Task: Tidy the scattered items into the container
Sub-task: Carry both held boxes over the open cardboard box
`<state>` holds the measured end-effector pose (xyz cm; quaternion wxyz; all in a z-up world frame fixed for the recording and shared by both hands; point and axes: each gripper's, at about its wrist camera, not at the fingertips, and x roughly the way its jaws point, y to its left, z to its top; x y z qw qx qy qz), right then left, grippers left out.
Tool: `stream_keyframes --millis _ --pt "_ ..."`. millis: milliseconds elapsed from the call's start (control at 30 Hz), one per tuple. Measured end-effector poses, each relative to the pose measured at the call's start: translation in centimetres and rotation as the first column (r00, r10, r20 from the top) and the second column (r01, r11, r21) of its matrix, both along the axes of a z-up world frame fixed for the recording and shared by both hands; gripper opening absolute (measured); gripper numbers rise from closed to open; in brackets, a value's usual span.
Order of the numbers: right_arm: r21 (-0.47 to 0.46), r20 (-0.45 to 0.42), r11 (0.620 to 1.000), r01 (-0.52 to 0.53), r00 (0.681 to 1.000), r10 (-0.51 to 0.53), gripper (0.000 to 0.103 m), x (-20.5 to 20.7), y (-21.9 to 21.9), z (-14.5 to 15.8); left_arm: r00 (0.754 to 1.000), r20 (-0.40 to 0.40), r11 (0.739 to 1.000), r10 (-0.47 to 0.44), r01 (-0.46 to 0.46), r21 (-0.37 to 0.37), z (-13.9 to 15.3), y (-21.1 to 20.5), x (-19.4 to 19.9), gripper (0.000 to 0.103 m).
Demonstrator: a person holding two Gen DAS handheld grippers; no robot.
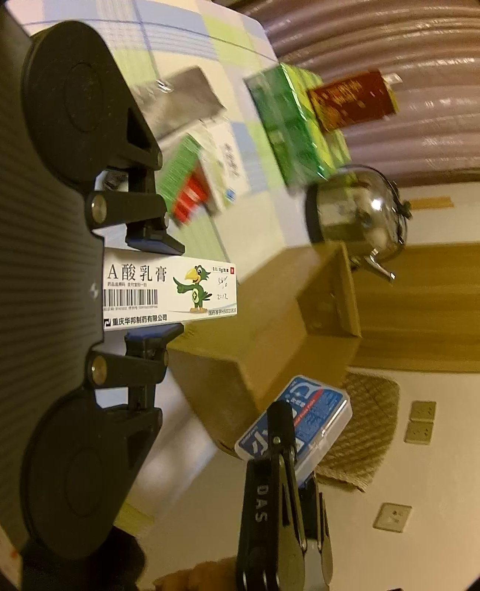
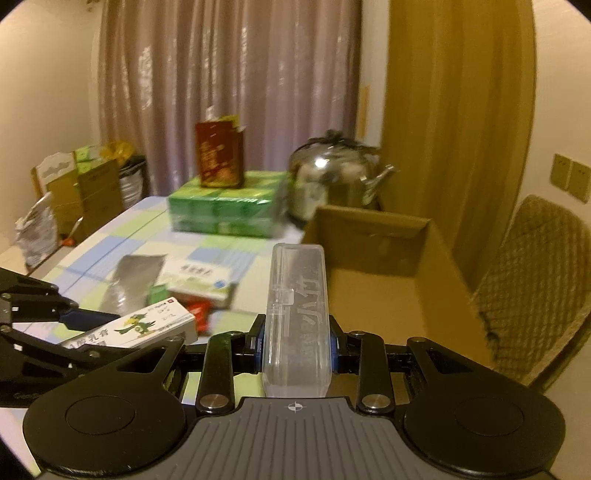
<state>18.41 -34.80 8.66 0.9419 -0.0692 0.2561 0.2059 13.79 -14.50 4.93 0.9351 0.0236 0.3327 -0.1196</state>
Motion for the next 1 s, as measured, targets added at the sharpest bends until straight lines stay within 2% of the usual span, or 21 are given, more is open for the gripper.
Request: stream_keyframes --millis 200,467,1000 --pt "-0.005 0.015 0.999 0.048 0.999 -0.048 0.028 2.8 -2.9 0.8 0.999 0.036 0.999 -0.035 0.035 -0.013 1.9 -2.8 3.2 0.033" --pt "0.003 -0.001 0.996 0.084 0.996 -0.084 0.028 5.9 -5.2 0.5 0.995 0.066 0.997 -0.074 0.076 -0.019 3.4 -6.0 7.3 0.033" --pt "0.025 -0.056 0.993 0.119 0.992 -0.117 0.028 10.2 -7.7 -1.7 0.995 0.034 0.995 -0.092 0.093 -0.033 1.9 -8.9 13.1 0.033"
